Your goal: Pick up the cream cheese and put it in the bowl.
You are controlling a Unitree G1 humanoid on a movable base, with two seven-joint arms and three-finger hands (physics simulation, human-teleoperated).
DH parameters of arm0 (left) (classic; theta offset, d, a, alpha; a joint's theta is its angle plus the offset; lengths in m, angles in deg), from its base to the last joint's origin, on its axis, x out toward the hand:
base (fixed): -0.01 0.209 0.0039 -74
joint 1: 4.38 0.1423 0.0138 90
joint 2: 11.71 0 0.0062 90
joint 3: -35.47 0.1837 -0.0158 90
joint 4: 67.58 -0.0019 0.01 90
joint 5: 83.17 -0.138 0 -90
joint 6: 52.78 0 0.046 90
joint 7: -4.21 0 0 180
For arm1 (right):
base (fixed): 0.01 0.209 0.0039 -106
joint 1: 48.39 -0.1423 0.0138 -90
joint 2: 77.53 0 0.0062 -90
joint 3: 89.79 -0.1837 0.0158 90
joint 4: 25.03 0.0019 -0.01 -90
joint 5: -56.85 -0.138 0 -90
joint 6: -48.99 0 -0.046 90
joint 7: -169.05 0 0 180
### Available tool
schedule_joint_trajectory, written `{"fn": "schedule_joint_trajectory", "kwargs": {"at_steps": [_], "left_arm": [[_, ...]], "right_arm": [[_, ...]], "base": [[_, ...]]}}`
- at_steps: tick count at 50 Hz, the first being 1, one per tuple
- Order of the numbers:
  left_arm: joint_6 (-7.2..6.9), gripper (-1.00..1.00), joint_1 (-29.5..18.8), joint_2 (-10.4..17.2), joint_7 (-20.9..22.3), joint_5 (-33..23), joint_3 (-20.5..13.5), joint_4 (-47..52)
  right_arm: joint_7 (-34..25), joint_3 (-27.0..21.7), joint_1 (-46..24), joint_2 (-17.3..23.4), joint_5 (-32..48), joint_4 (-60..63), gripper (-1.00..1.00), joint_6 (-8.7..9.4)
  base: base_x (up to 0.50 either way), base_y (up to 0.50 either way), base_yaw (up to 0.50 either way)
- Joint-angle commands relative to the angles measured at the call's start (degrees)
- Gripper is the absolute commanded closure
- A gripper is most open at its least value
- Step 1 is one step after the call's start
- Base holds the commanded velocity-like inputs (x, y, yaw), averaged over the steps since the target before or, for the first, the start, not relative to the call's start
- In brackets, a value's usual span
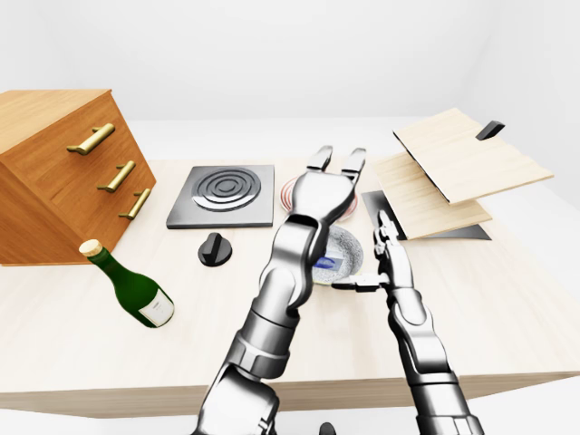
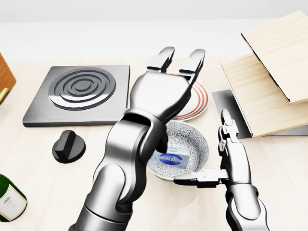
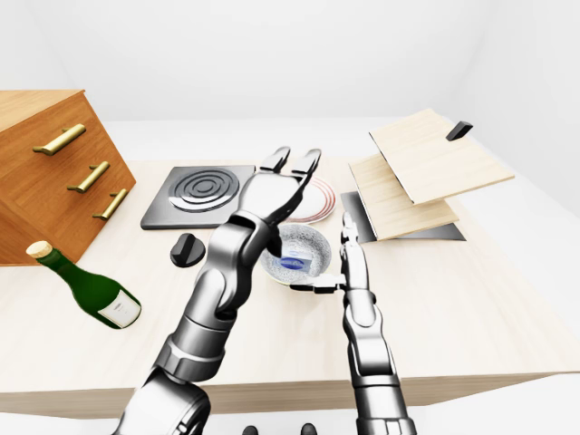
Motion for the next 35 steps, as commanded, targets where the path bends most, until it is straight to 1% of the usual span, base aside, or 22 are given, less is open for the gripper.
{"fn": "schedule_joint_trajectory", "kwargs": {"at_steps": [1, 2, 3, 4, 5, 8, 9, 11, 12, 14, 15, 17, 21, 22, 23, 25, 27, 29, 30, 32, 33, 35], "left_arm": [[0.0, -1.0, 2.25, 0.82, 1.3, 8.21, -2.0, 12.08], [0.0, -1.0, 3.73, 3.1, 0.42, 14.48, -6.24, 17.9], [0.0, -1.0, 3.75, 4.24, -0.04, 15.85, -5.53, 18.3], [0.0, -1.0, 3.73, 4.5, -0.15, 16.12, -5.3, 18.34], [0.0, -1.0, 4.96, 6.62, 0.08, 19.04, -6.47, 22.16], [0.0, -1.0, 4.99, 7.62, -0.31, 20.03, -5.76, 22.5], [0.0, -1.0, 7.08, 9.34, 1.82, 23.58, -8.2, 28.59], [0.0, -1.0, 7.21, 10.21, 1.55, 24.49, -7.75, 29.08], [0.0, -1.0, 8.18, 11.03, 1.74, 26.06, -8.62, 32.1], [0.0, -1.0, 8.24, 11.62, 1.43, 26.62, -8.26, 32.37], [0.0, -1.0, 9.21, 12.38, 2.93, 28.45, -10.03, 37.58], [0.0, -1.0, 8.77, 13.32, 2.55, 29.64, -10.07, 39.34], [0.0, -1.0, 8.77, 13.88, 2.17, 30.11, -9.68, 39.43], [0.0, -1.0, 8.01, 13.44, 6.54, 30.14, -10.56, 48.02], [0.0, -1.0, 9.0, 13.61, 6.36, 30.71, -10.22, 51.1], [0.0, -1.0, 10.03, 13.99, 6.57, 30.66, -9.33, 52.68], [0.0, -1.0, 13.46, 12.86, 6.4, 31.96, -7.87, 57.21], [0.0, -1.0, 14.14, 12.59, 5.76, 32.88, -7.75, 58.03], [0.0, -1.0, 15.44, 12.23, 5.21, 33.65, -7.5, 59.32], [0.0, -1.0, 15.56, 12.59, 4.83, 34.04, -7.3, 59.47], [0.0, -1.0, 16.34, 12.07, 4.44, 35.34, -7.79, 60.86], [0.0, -1.0, 17.0, 12.32, 3.9, 36.9, -7.77, 61.79]], "right_arm": [[-0.77, -0.05, 1.62, 0.05, 0.13, 10.21, -1.0, 1.11], [-0.97, -0.4, 1.21, 0.68, 0.55, 19.24, -1.0, 1.11], [-1.12, -0.52, 1.19, 0.58, 0.73, 19.98, -1.0, 1.11], [-1.16, -0.54, 1.19, 0.54, 0.77, 20.04, -1.0, 1.11], [-1.3, -0.95, 0.33, 0.85, 0.98, 23.79, -1.0, 1.11], [-1.45, -1.06, 0.27, 0.74, 1.14, 24.12, -1.0, 1.11], [-1.41, -1.46, -1.51, 1.01, 1.17, 27.51, -1.0, 1.11], [-1.45, -1.51, -1.63, 0.99, 1.21, 27.78, -1.0, 1.11], [-1.23, -1.61, -2.92, 1.09, 1.35, 29.09, -1.0, 1.11], [-1.23, -1.61, -3.01, 1.1, 1.37, 29.2, -1.0, 1.11], [-0.93, -1.67, -4.76, 0.84, 0.84, 32.79, -1.0, 1.11], [-0.79, -1.61, -5.13, 0.88, 0.47, 34.25, -1.0, 1.11], [-0.71, -1.57, -5.13, 0.95, 0.38, 34.26, -1.0, 1.11], [-0.79, -1.35, -5.47, 1.02, 0.19, 39.45, -1.0, 1.11], [-0.8, -1.23, -5.38, 1.07, 0.21, 41.87, -1.0, 1.11], [-0.81, -1.24, -5.35, 0.99, 0.03, 43.35, -1.0, 1.11], [-0.66, -1.23, -5.57, 0.73, -0.76, 47.29, -1.0, 1.11], [-0.51, -0.75, -5.56, 0.91, -0.31, 48.44, -1.0, 1.11], [-0.46, -0.46, -5.85, 0.94, -0.11, 50.06, -1.0, 1.11], [-0.62, -0.28, -6.03, 0.93, -0.03, 51.27, -1.0, 1.11], [-0.49, 0.05, -6.49, 1.05, 0.45, 52.67, -1.0, 1.11], [-0.59, 0.2, -7.04, 0.94, 0.63, 53.12, -1.0, 1.11]], "base": [[0.0, 0.0, 0.0], [0.0, 0.0, 0.0], [0.0, 0.0, 0.0], [0.0, 0.0, 0.0], [0.0, 0.0, 0.0], [0.0, 0.0, 0.0], [0.0, 0.0, 0.0], [0.0, 0.0, 0.0], [0.0, 0.0, 0.0], [0.0, 0.0, 0.0], [0.0, 0.0, 0.0], [0.0, 0.0, 0.0], [0.0, 0.0, 0.0], [0.0, 0.0, 0.0], [0.0, 0.0, 0.0], [0.0, 0.0, 0.0], [0.0, 0.0, 0.0], [0.0, 0.0, 0.0], [0.0, 0.0, 0.0], [0.0, 0.0, 0.0], [0.0, 0.0, 0.0], [0.0, 0.0, 0.0]]}}
